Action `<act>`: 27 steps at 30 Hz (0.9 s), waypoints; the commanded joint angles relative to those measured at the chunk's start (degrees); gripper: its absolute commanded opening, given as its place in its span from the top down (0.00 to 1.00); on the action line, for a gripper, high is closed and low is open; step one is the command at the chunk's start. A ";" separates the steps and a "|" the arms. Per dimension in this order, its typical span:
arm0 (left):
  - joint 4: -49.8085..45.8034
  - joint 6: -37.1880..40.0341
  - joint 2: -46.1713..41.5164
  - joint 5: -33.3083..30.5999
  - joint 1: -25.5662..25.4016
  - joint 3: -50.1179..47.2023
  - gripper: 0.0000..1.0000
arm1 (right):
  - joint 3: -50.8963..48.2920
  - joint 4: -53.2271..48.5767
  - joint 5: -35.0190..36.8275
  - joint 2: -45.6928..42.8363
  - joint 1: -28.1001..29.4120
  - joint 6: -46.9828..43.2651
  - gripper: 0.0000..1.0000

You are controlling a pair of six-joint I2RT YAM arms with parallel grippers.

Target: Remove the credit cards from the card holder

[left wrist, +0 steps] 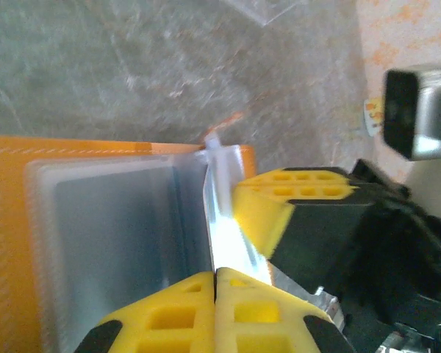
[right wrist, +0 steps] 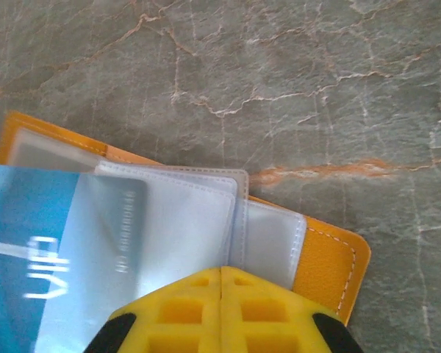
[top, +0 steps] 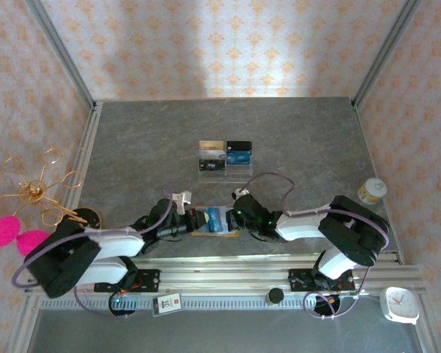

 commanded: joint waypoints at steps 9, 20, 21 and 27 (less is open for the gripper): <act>-13.63 6.81 -13.67 -2.93 1.86 -0.62 1.00 | -0.89 -5.93 4.26 -3.41 0.14 -3.41 0.72; -4.37 6.76 -16.29 2.92 1.88 0.68 1.00 | -3.10 -4.19 -1.92 -20.77 0.12 -7.84 0.47; -2.96 6.63 -16.54 3.96 1.84 0.74 1.00 | -3.48 -3.19 -4.39 -22.57 0.00 -7.84 0.45; 4.31 4.36 -18.01 7.23 1.88 0.43 1.00 | -5.93 1.91 -13.30 -26.22 -2.23 -4.77 0.39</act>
